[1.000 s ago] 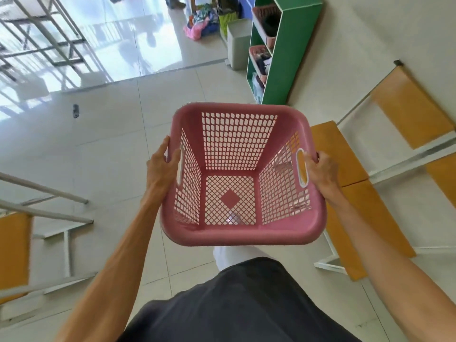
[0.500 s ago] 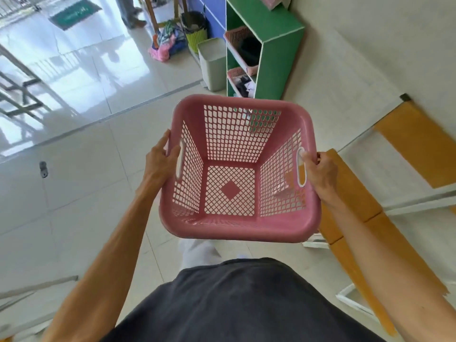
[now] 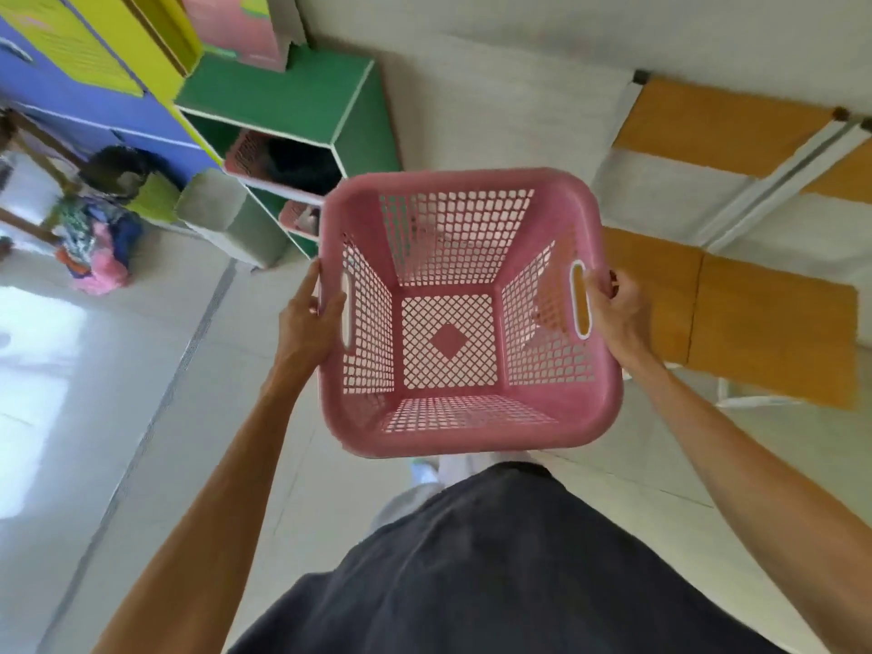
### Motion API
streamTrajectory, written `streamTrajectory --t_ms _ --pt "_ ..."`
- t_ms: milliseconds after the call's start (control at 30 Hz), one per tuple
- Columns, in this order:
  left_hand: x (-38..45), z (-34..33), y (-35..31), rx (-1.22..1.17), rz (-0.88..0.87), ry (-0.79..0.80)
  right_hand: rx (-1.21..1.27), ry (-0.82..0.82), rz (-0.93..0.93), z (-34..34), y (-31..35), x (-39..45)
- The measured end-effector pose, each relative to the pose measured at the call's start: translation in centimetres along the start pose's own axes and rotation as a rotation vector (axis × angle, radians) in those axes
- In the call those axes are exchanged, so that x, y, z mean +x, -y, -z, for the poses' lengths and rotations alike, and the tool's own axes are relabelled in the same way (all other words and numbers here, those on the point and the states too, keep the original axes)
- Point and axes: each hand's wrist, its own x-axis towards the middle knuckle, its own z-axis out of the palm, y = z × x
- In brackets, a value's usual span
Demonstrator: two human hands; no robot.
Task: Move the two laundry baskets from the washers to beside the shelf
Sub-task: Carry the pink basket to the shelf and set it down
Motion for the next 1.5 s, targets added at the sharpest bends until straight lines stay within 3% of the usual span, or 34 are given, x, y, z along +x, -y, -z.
streamTrajectory --t_ms 300,500,667,833,1200,1500 --pt "16.8 -1.6 -2.3 0.175 -0.277 0.283 0.045 -0.158 -0.179 -5.6 1.0 4.3" --pt "26.6 -6.1 -0.6 0.224 -0.257 0.350 0.068 -0.139 -0.332 -11.3 0.8 11.0" --pt "33.6 -11.0 2.7 0.307 -0.230 0.437 -0.007 -0.070 -0.400 -16.7 -1.3 16.3" --pt "39.8 -16.4 4.4 0.385 -0.257 0.515 -0.205 0.139 -0.515 -20.6 -5.2 22.3" --pt "52.8 -29.7 11.8 0.439 -0.231 0.549 -0.331 0.282 -0.663 -30.5 -15.4 33.0" --pt "55.7 -36.0 15.3 0.330 -0.251 0.506 -0.378 0.274 -0.639 -35.2 -21.0 36.7"
